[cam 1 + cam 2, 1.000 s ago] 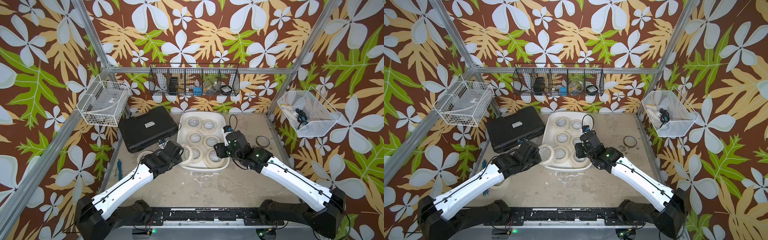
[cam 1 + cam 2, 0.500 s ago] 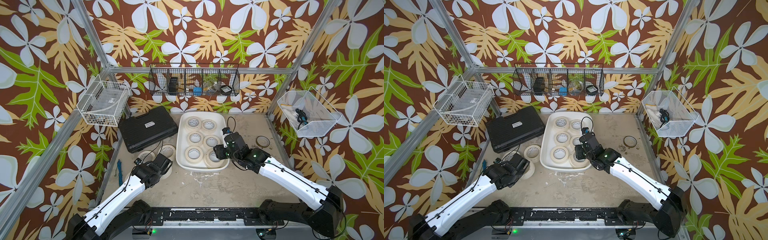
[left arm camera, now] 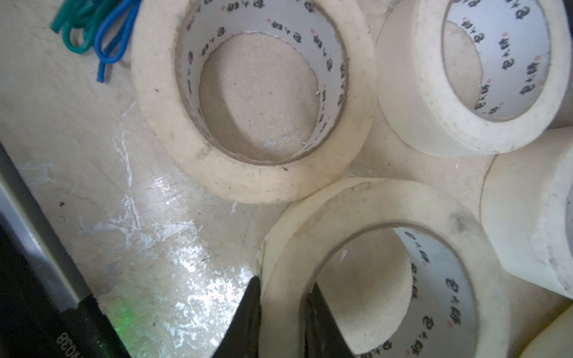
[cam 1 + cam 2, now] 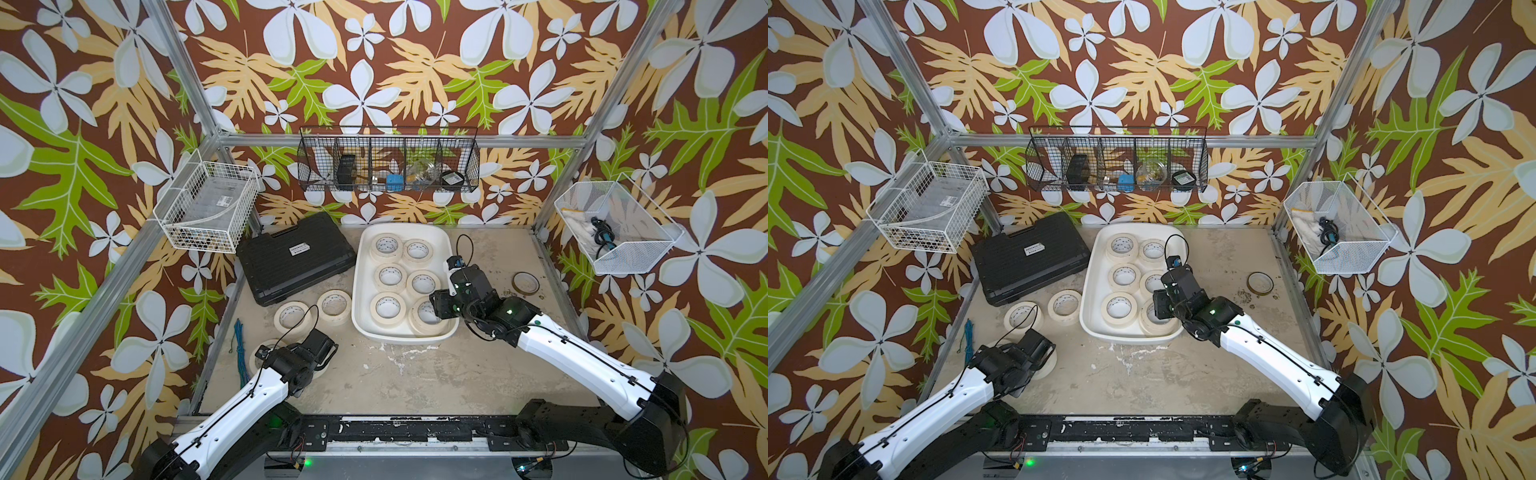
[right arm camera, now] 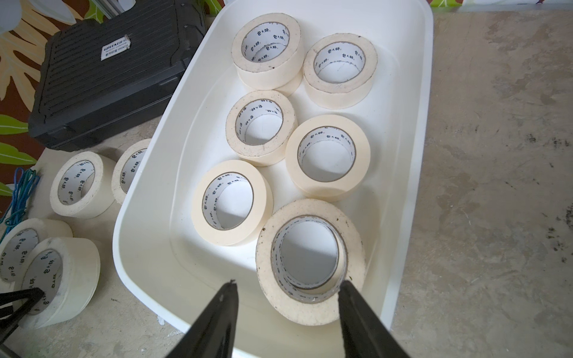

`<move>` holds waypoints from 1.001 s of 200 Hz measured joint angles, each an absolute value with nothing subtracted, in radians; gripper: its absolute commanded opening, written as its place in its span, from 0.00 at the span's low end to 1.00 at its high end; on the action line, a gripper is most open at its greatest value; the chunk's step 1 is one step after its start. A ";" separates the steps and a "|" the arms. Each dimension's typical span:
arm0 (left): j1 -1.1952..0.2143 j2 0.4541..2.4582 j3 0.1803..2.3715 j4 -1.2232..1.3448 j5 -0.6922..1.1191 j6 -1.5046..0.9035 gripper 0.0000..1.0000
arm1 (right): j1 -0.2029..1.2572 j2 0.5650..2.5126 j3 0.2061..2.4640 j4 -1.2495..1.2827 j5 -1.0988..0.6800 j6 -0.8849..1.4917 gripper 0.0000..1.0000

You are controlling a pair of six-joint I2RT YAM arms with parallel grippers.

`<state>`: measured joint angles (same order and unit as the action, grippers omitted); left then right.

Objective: Take out the art tape in the storage box
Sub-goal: Place the art tape at the center of the board.

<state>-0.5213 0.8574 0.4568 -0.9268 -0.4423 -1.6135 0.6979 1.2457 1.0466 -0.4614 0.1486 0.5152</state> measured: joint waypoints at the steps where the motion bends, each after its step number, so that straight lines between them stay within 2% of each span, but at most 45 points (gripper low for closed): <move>1: -0.521 0.859 0.456 -0.926 -0.442 -1.614 0.00 | 0.698 1.246 1.047 -0.461 0.149 0.515 0.55; 89: -0.479 0.916 0.445 -0.881 -0.474 -1.587 0.00 | 0.689 1.257 1.035 -0.456 0.137 0.515 0.55; 99: -0.478 0.916 0.444 -0.877 -0.478 -1.577 0.02 | 0.688 1.259 1.035 -0.455 0.137 0.515 0.55; 115: -0.478 0.919 0.444 -0.866 -0.483 -1.566 0.13 | 0.688 1.262 1.035 -0.455 0.137 0.515 0.55; 131: -0.478 0.930 0.444 -0.857 -0.485 -1.563 0.19 | 0.688 1.268 1.035 -0.448 0.135 0.515 0.55; 165: -0.478 0.954 0.448 -0.855 -0.488 -1.547 0.21 | 0.688 1.271 1.035 -0.442 0.134 0.515 0.55; 184: -0.478 0.960 0.448 -0.854 -0.488 -1.546 0.28 | 0.688 1.271 1.035 -0.442 0.134 0.515 0.55; 200: -0.478 0.963 0.448 -0.847 -0.488 -1.547 0.29 | 0.686 1.271 1.035 -0.442 0.134 0.515 0.55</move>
<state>-0.4778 0.9627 0.4480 -0.8474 -0.4885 -1.5467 0.6865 1.2713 1.0351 -0.4416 0.1345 0.5152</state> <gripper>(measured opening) 0.285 0.552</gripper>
